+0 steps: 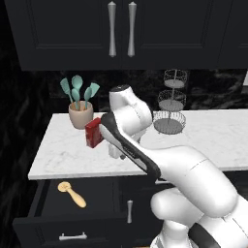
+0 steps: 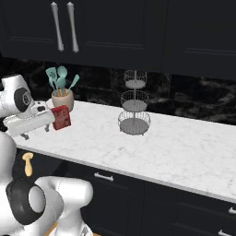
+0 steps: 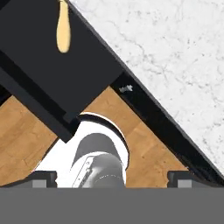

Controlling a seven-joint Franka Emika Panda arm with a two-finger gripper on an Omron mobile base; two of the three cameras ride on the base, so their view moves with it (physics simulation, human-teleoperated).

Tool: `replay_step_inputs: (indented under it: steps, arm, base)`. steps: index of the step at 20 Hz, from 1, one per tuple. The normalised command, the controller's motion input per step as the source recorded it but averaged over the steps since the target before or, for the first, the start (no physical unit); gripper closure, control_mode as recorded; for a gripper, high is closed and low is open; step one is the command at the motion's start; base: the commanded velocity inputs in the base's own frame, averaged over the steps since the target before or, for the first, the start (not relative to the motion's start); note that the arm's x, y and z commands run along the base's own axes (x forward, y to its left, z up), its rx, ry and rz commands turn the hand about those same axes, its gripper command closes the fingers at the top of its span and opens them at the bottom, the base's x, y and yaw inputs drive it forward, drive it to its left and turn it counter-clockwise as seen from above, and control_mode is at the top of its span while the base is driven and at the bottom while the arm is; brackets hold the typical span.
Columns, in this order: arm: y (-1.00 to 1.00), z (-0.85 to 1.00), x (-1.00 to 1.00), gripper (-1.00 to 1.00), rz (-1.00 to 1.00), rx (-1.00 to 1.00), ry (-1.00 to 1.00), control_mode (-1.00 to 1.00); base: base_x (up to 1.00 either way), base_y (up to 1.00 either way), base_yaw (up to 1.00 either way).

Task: Pick the pizza cutter from the drawer and place it on the counter.

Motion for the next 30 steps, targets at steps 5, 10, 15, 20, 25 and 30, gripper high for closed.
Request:
replay_step_inputs:
  steps: [5, 10, 15, 20, 25, 30]
  arm:
    - [1.00, -0.44, -0.94, -1.00, 0.41, -0.26, 0.15, -1.00]
    - [1.00, -0.54, -0.13, -1.00, 0.26, -0.02, 0.14, -1.00]
    - [0.77, -0.65, 0.09, -1.00, 0.23, 0.05, 0.16, -1.00]
    - [0.53, -0.62, -0.18, -1.00, 0.29, 0.00, 0.07, -1.00]
    - [0.14, -0.47, -0.03, -1.00, 0.24, 0.00, 0.02, -1.00]
    - [0.00, -0.40, 0.00, -1.00, 0.18, 0.00, 0.03, -1.00]
  base:
    - [0.00, 0.00, 0.00]
    - [0.00, 0.00, 0.00]
    - [0.00, 0.00, 0.00]
    - [0.00, 0.00, 0.00]
    - [0.00, 0.00, 0.00]
    - [0.00, 0.00, 0.00]
